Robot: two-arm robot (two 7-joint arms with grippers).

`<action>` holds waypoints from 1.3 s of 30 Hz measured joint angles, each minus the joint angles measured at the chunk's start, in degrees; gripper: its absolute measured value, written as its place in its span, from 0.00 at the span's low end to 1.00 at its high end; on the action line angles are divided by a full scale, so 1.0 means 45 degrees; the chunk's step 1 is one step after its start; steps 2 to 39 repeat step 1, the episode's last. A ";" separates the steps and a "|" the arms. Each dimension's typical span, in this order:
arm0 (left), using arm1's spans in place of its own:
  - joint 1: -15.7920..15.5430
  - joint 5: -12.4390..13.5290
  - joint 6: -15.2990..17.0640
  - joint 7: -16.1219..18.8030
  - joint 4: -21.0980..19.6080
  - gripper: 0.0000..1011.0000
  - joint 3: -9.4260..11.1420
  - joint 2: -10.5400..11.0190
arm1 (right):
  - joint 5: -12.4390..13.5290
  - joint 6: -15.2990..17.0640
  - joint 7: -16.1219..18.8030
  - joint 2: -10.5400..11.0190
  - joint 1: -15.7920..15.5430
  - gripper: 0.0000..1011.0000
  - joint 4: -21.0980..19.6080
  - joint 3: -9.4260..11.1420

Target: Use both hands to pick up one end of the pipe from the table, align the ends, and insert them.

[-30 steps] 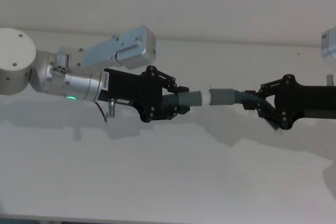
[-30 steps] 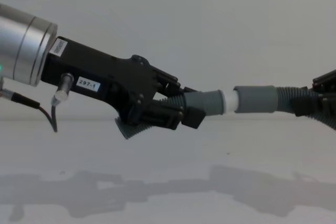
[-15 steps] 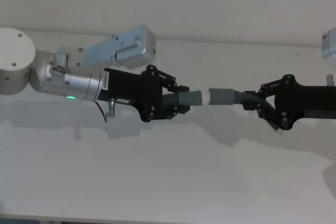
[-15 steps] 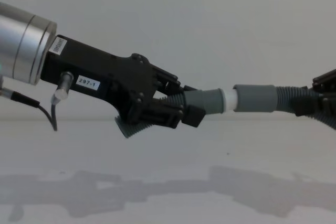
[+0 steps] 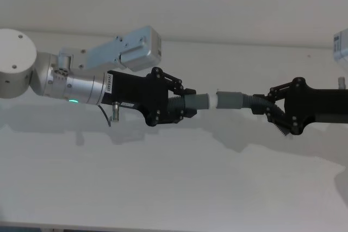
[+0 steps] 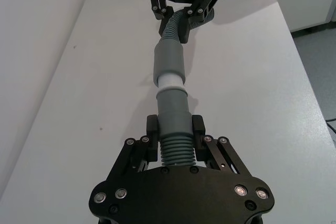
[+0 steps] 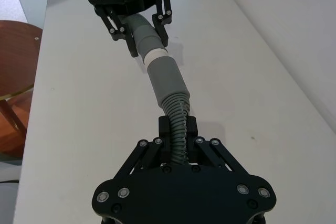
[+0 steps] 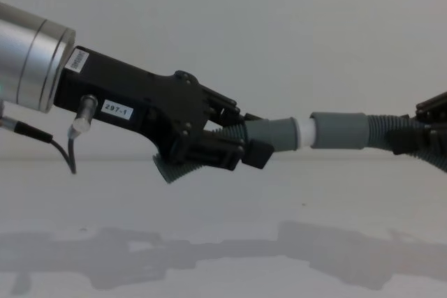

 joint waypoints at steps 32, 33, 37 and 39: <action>0.0000 0.0000 0.0000 0.0000 0.0000 0.37 0.0000 0.0000 | 0.0000 -0.0001 0.0002 0.0001 0.0000 0.16 0.0000 -0.0001; 0.0000 0.0000 0.0000 0.0000 0.0000 0.37 0.0000 0.0000 | 0.0000 -0.0001 0.0002 0.0001 0.0000 0.16 0.0000 -0.0001; 0.0000 0.0000 0.0000 0.0000 0.0000 0.37 0.0000 0.0000 | 0.0000 -0.0001 0.0002 0.0001 0.0000 0.16 0.0000 -0.0001; 0.0000 0.0000 0.0000 0.0000 0.0000 0.37 0.0000 0.0000 | 0.0000 -0.0001 0.0002 0.0001 0.0000 0.16 0.0000 -0.0001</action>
